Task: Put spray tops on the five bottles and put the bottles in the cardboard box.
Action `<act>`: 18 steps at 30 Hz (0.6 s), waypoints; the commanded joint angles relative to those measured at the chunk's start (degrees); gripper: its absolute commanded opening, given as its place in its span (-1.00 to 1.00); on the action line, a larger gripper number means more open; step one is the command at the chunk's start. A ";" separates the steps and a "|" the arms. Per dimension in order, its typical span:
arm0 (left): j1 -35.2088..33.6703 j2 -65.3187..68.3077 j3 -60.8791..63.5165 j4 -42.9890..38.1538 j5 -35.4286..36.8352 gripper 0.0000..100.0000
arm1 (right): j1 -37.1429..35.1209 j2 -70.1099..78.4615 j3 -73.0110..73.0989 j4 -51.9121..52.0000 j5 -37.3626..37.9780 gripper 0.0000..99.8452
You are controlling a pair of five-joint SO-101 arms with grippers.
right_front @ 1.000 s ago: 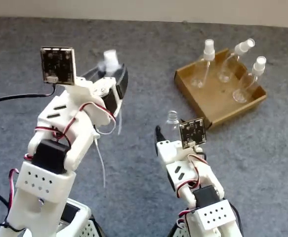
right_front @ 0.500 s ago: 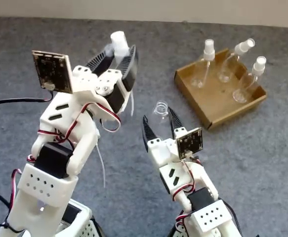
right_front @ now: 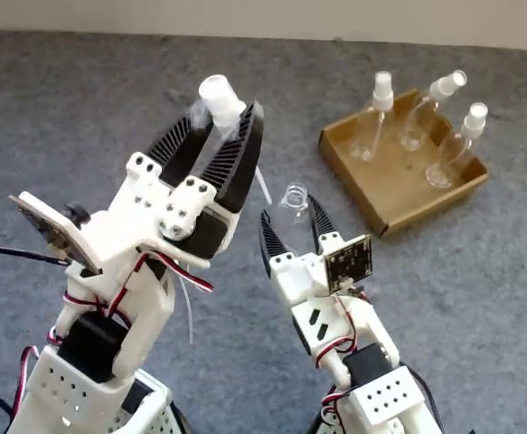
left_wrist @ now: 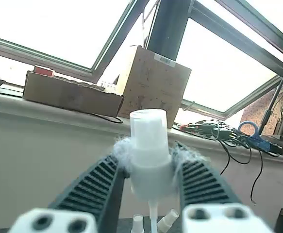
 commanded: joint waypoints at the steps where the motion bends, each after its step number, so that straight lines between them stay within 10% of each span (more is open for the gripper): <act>1: 0.75 -1.01 -0.31 -1.67 -0.26 -0.93 | -0.48 -0.84 2.33 -1.19 -0.09 -0.65; 18: 0.75 -1.45 -0.31 -1.67 -0.18 -0.93 | 0.13 -5.14 2.07 0.22 -0.18 -0.65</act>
